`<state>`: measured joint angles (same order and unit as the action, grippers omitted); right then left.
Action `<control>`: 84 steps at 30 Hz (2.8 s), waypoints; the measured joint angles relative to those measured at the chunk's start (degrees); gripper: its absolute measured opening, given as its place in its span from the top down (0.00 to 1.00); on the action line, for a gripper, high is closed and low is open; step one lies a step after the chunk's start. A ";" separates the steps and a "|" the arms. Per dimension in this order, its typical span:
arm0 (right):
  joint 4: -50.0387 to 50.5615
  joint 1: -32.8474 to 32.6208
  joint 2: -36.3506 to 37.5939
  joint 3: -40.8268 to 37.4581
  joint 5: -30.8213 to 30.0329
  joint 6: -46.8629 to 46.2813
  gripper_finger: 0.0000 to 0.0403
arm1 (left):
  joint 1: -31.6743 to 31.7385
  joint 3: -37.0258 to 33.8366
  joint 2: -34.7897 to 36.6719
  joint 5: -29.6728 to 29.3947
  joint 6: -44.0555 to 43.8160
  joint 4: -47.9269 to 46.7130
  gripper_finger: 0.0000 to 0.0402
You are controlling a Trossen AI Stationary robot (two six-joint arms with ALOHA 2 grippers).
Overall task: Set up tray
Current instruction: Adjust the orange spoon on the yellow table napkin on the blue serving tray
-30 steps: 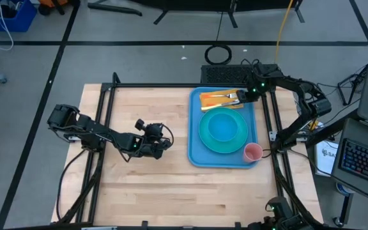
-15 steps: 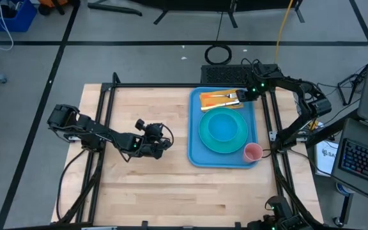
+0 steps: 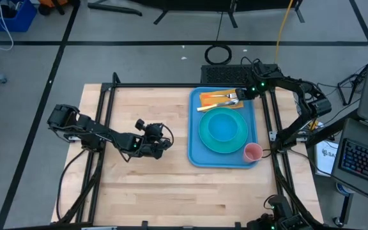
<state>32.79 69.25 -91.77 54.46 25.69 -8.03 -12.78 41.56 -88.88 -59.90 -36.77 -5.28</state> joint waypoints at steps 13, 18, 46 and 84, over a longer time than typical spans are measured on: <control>-1.28 0.02 0.00 0.00 -0.27 0.00 1.00 | 0.00 0.00 0.00 0.00 0.09 -0.02 0.91; -1.27 0.02 0.00 0.00 -1.65 0.09 1.00 | 0.00 0.00 0.00 0.00 0.09 -0.02 0.91; 0.21 0.02 0.00 0.00 1.06 -0.62 0.66 | 0.00 0.00 0.00 0.00 0.09 -0.01 0.91; -7.71 -0.48 0.02 -4.85 4.42 -3.30 0.87 | 0.02 0.00 0.00 0.00 0.52 0.87 0.91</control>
<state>25.08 68.77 -91.74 49.60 30.11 -11.33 -12.76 41.56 -88.88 -59.90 -36.25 -4.40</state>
